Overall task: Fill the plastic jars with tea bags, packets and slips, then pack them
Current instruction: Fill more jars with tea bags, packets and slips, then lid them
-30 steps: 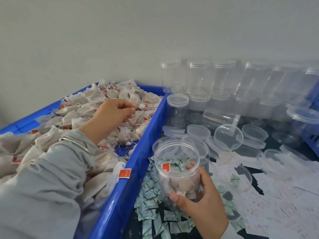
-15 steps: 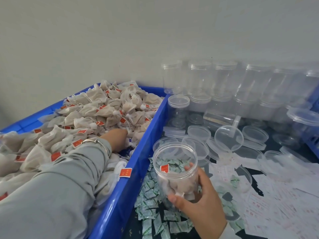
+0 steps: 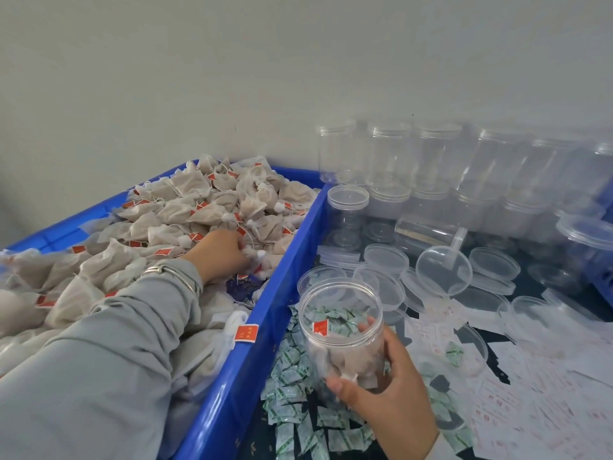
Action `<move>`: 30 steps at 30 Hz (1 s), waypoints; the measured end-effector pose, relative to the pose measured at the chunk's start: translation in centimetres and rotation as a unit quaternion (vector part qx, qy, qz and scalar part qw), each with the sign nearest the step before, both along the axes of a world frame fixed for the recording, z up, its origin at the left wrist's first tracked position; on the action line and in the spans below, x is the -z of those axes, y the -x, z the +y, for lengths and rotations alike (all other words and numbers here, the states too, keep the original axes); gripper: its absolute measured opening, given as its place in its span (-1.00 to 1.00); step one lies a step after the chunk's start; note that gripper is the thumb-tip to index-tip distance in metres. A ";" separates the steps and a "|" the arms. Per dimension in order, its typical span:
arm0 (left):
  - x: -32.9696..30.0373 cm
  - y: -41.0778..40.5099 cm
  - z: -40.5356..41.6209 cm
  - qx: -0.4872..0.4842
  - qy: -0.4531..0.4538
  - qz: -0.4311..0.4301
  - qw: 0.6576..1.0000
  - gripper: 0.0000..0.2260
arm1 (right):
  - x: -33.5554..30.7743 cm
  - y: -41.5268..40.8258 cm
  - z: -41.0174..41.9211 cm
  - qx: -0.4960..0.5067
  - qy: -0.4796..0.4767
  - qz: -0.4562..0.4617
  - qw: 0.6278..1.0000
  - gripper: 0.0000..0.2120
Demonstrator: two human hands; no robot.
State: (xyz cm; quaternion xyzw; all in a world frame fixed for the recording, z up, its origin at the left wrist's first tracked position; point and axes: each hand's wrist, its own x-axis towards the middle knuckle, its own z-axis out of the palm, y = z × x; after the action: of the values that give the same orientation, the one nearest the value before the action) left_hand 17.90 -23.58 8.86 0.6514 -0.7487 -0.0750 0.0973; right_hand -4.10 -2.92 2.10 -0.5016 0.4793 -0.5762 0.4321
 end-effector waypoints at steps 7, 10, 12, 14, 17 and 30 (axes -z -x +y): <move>-3.1 2.3 1.9 -0.003 -0.017 0.357 0.934 -0.91 | 0.5 0.1 0.1 -0.004 -0.022 -0.004 1.000 -0.09; -5.1 4.0 4.2 0.105 -0.150 0.517 0.836 -0.70 | 0.7 0.2 0.0 -0.014 -0.034 -0.006 0.999 -0.07; -5.9 4.9 5.9 0.188 -0.216 0.516 0.807 -0.67 | 0.8 0.2 0.1 -0.018 -0.037 -0.006 0.999 -0.04; -6.2 5.5 7.3 0.245 -0.227 0.493 0.804 -0.74 | 0.9 0.2 0.0 -0.013 -0.034 0.006 0.999 -0.04; -6.1 6.2 8.7 0.321 -0.201 0.405 0.832 -0.80 | 0.9 0.2 -0.1 -0.008 -0.031 0.019 0.999 -0.05; -6.3 5.8 8.3 0.304 -0.106 0.337 0.885 -0.85 | 0.8 0.1 -0.3 0.008 -0.016 0.041 0.999 -0.12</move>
State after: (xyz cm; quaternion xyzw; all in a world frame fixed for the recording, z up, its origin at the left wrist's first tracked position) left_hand 12.06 -15.23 15.15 0.3339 -0.8196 -0.3951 0.2463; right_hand -4.24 -3.21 1.28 -0.5143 0.5094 -0.5508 0.4155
